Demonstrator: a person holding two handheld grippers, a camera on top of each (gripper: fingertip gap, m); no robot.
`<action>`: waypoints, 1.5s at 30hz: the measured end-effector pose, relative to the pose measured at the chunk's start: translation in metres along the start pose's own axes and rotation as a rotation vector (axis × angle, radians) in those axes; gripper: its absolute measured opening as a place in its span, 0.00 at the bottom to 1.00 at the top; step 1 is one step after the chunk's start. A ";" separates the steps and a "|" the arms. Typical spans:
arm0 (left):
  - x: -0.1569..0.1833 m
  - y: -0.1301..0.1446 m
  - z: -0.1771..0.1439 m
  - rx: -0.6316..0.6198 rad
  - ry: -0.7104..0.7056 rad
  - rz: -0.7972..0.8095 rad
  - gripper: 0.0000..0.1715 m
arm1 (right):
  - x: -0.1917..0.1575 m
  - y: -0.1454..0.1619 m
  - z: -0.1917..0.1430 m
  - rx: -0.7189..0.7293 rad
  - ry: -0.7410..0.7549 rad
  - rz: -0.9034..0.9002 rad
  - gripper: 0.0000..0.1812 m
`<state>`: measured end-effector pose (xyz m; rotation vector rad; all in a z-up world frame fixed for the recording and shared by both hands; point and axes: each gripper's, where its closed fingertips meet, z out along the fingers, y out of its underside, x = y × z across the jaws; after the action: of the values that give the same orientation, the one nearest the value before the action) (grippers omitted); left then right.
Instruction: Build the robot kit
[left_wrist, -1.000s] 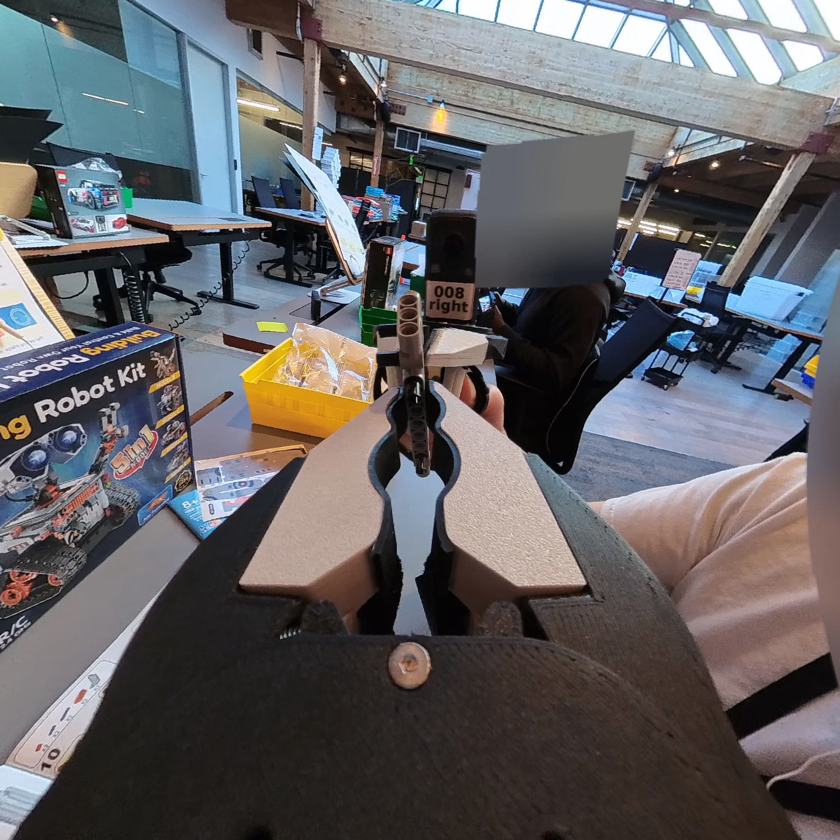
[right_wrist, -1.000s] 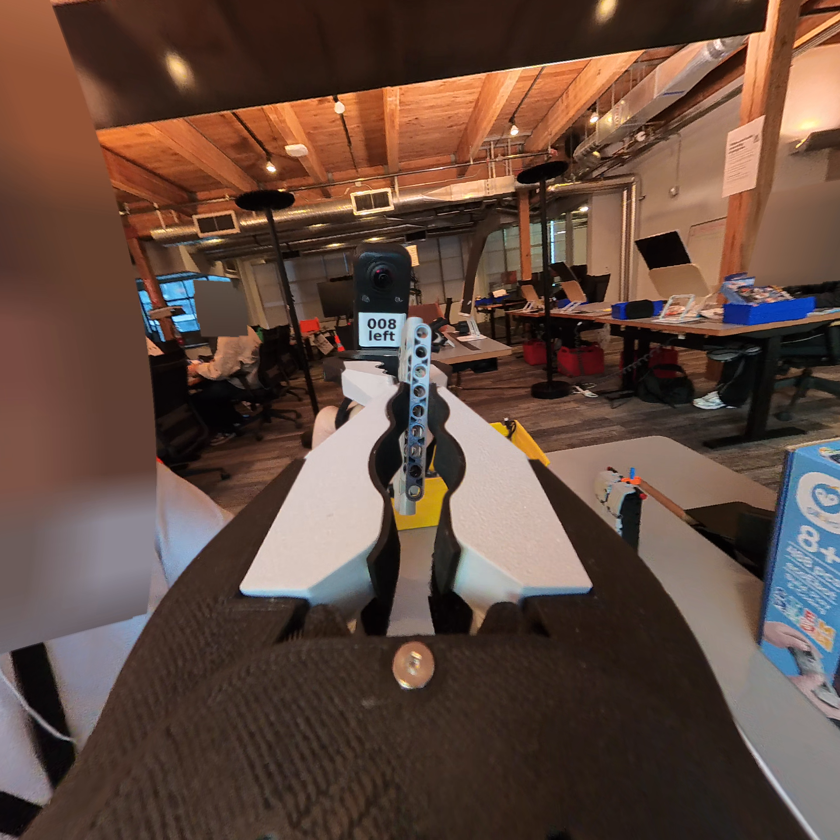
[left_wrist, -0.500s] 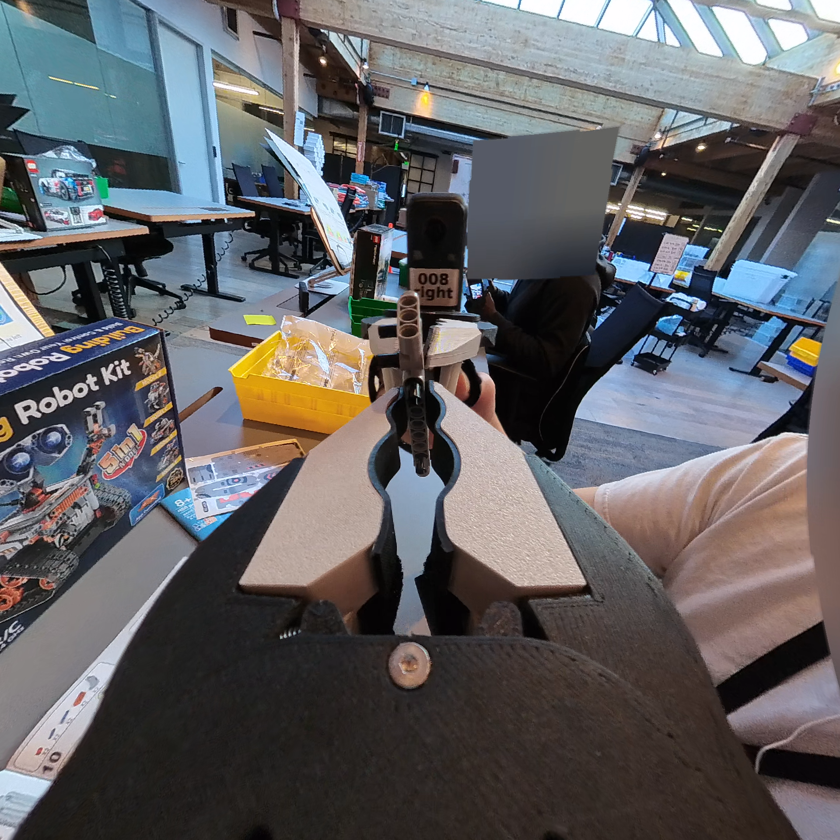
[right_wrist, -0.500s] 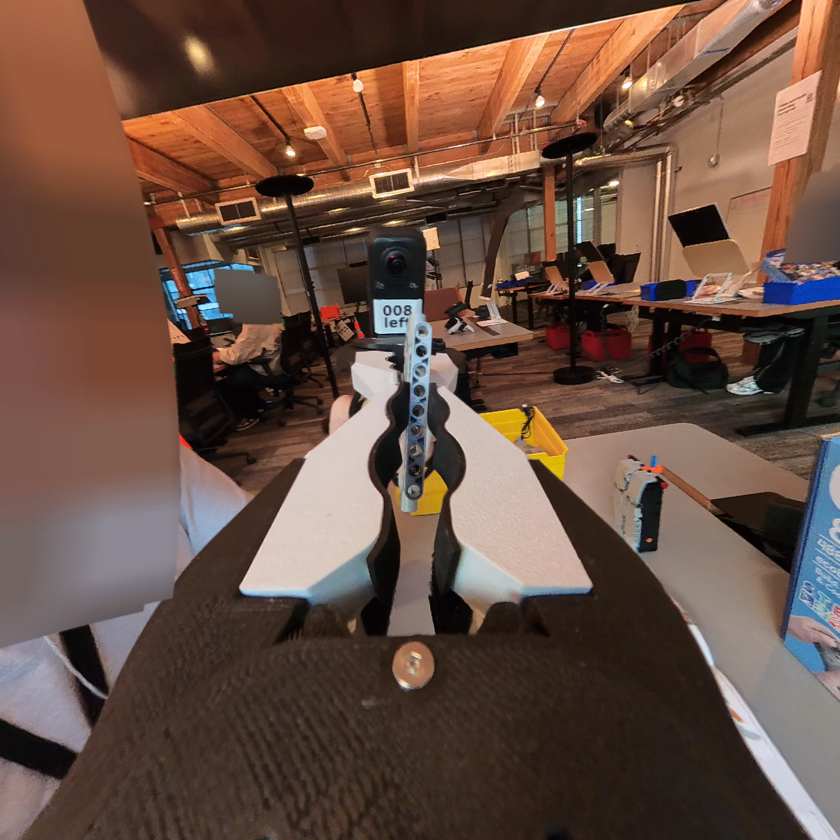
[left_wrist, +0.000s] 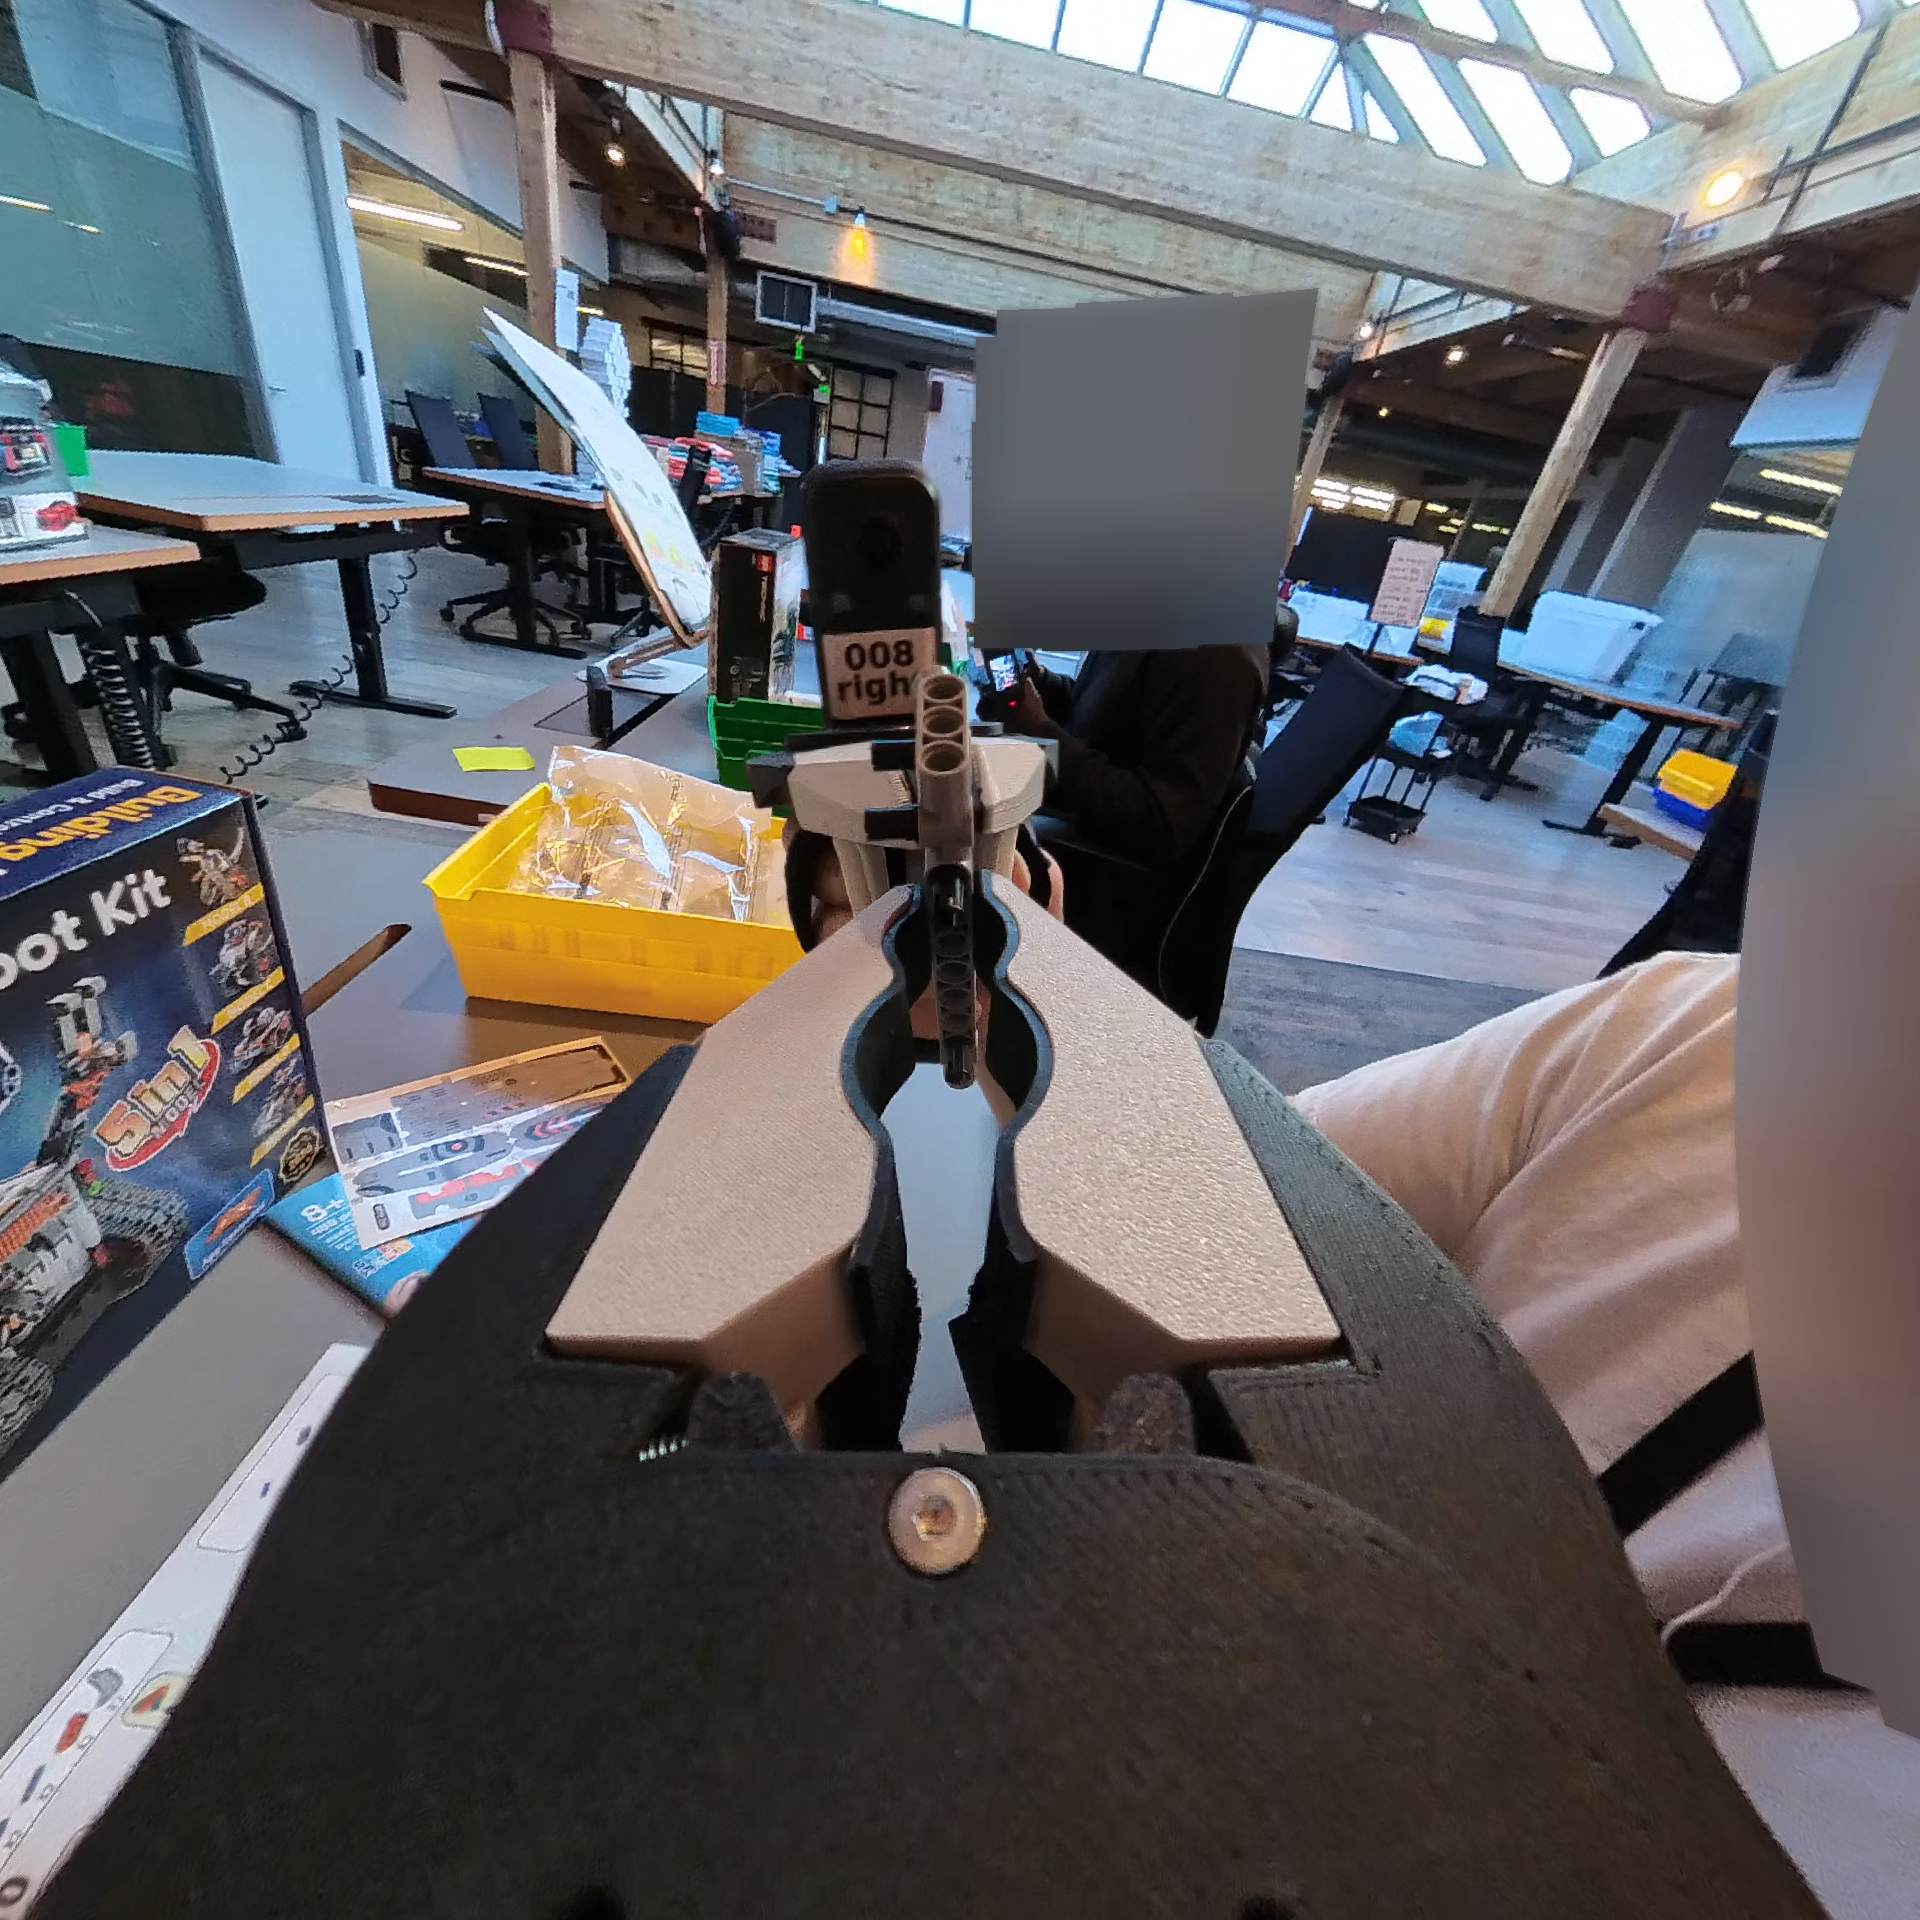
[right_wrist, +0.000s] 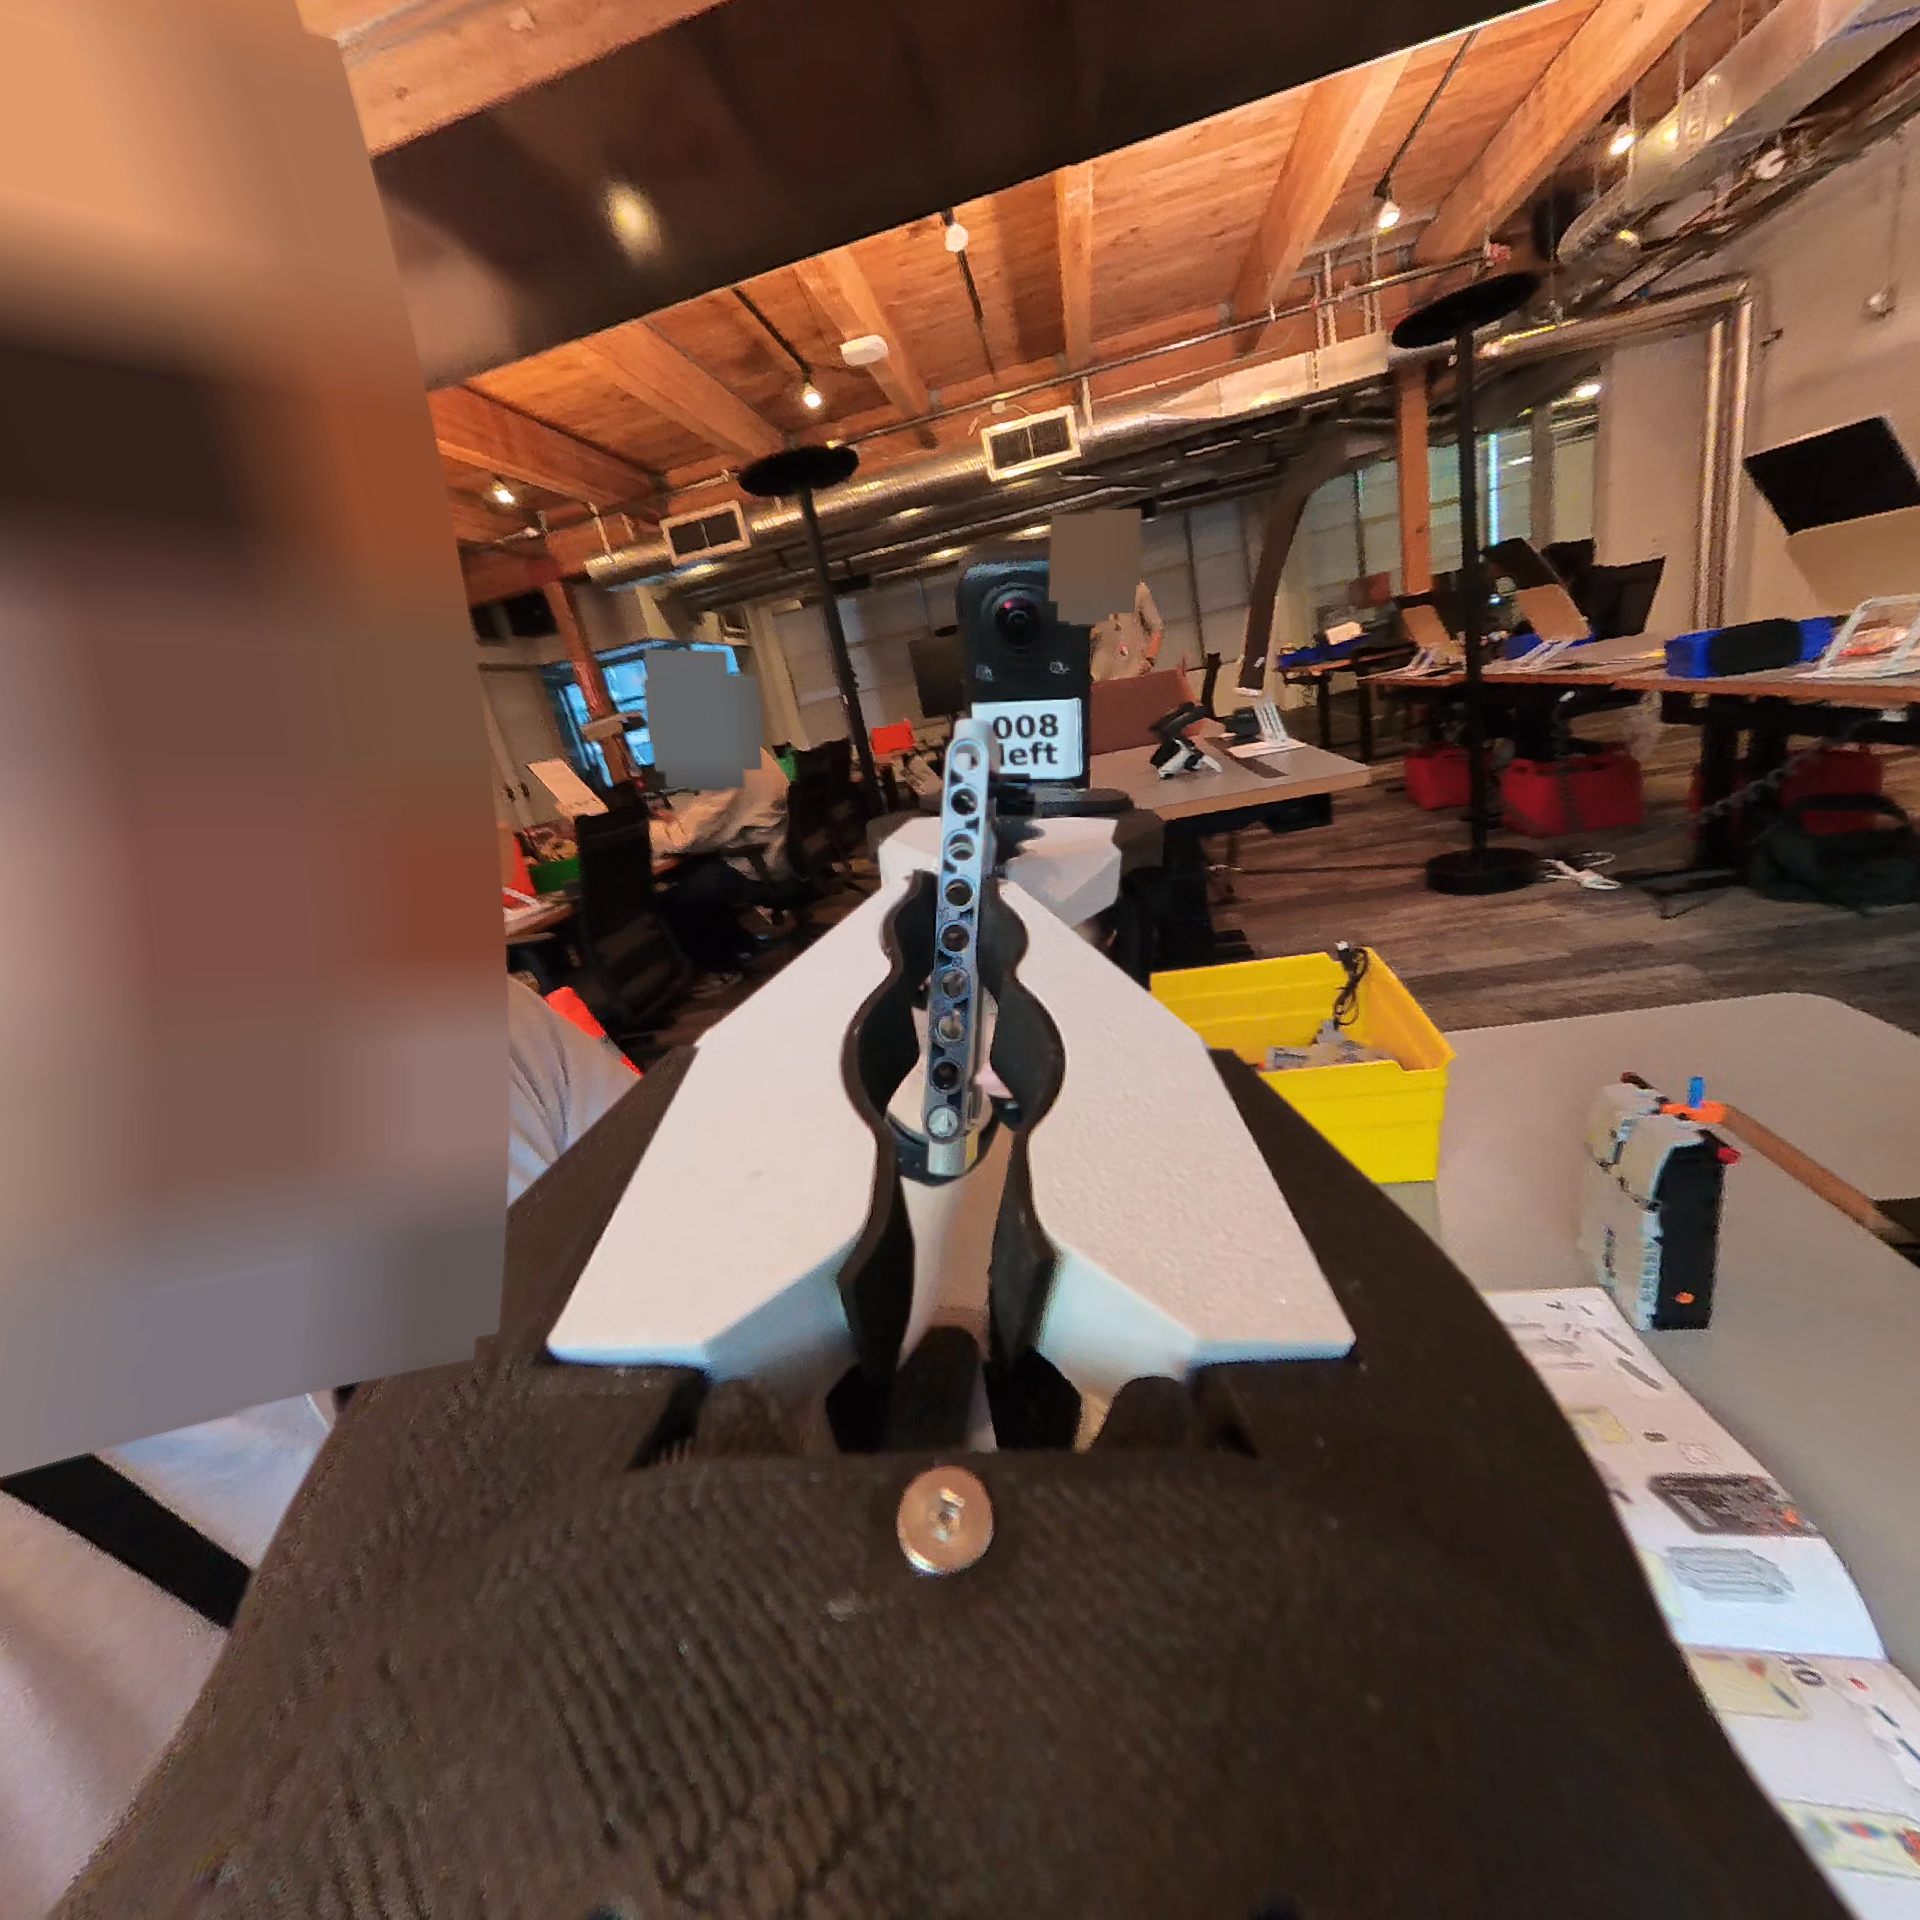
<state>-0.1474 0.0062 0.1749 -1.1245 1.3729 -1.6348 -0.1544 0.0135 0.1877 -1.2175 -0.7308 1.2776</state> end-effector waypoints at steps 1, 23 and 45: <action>-0.003 -0.001 0.000 0.007 -0.015 0.002 0.03 | 0.005 -0.001 0.000 0.010 0.019 0.005 0.04; -0.013 -0.014 -0.001 0.126 -0.033 -0.069 0.03 | 0.013 -0.017 0.000 0.129 0.088 0.030 0.04; -0.020 -0.023 0.004 0.228 -0.110 -0.062 0.03 | 0.018 -0.033 -0.004 0.482 -0.017 0.102 0.04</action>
<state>-0.1356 0.0271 0.1943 -1.1132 1.0621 -1.6981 -0.1372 0.0344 0.2141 -0.8574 -0.3432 1.4465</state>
